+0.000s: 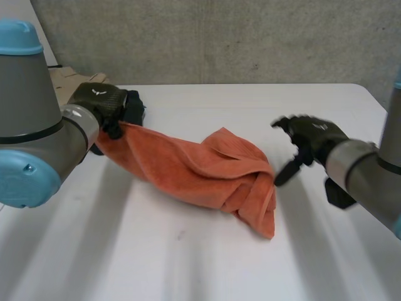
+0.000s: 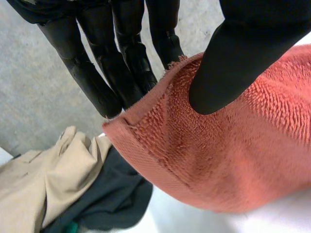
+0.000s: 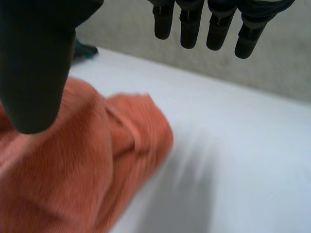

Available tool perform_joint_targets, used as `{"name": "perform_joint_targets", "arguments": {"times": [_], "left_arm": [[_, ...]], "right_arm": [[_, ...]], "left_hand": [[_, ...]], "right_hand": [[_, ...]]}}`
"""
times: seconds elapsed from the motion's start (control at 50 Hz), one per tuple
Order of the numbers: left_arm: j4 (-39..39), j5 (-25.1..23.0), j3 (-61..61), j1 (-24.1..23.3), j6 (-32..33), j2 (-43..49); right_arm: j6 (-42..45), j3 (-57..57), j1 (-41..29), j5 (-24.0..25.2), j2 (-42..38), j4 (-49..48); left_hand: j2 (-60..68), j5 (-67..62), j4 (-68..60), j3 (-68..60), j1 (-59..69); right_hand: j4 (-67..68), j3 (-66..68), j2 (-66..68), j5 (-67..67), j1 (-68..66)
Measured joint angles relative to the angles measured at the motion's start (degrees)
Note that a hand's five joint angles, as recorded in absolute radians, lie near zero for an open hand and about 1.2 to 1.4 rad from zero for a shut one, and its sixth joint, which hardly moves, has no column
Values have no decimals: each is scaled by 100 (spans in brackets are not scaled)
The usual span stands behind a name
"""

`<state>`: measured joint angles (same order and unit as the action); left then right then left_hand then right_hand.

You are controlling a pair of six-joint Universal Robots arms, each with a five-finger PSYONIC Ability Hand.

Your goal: Fold the laundry.

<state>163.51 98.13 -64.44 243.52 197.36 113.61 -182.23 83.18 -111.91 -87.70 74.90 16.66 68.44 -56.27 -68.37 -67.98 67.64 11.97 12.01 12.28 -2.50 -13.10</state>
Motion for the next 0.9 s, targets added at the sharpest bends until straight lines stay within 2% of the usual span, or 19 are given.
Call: {"name": "perform_joint_targets", "arguments": {"times": [0.06,0.16,0.3,0.38,0.4,0.48,0.66,0.9], "left_arm": [[-28,19,150,-57,7,53],[-153,112,663,-173,7,221],[-466,228,1320,-242,-23,321],[-544,241,1470,-258,-31,317],[-624,247,1652,-283,-38,304],[-669,247,1823,-310,-41,267],[-661,291,2056,-231,-49,109],[-653,331,2042,111,-132,-53]], "right_arm": [[-150,348,121,7,159,112],[-224,1530,374,430,570,-131],[249,2746,528,1003,837,-832],[405,2913,480,1068,812,-1040],[610,3061,277,1072,694,-1365],[776,3099,-58,891,525,-1688],[1057,2905,-766,88,127,-2340],[1445,2336,-1177,-442,-684,-2921]], "left_hand": [[0,0,0,0,0],[0,0,-1,0,0],[10,0,-2,-10,0],[14,0,-2,-18,0],[16,0,-2,-18,0],[16,0,-2,-18,0],[16,0,-2,-18,0],[16,0,-2,-18,0]], "right_hand": [[6,10,7,-4,-2],[834,845,827,-822,-716],[1858,1837,1804,-1822,-1728],[1973,1963,1927,-1941,-1849],[2125,2136,2083,-2100,-2026],[2134,2142,2082,-2107,-2033],[2125,2136,2076,-2074,-2020],[2362,2369,2283,-2332,-2233]]}}
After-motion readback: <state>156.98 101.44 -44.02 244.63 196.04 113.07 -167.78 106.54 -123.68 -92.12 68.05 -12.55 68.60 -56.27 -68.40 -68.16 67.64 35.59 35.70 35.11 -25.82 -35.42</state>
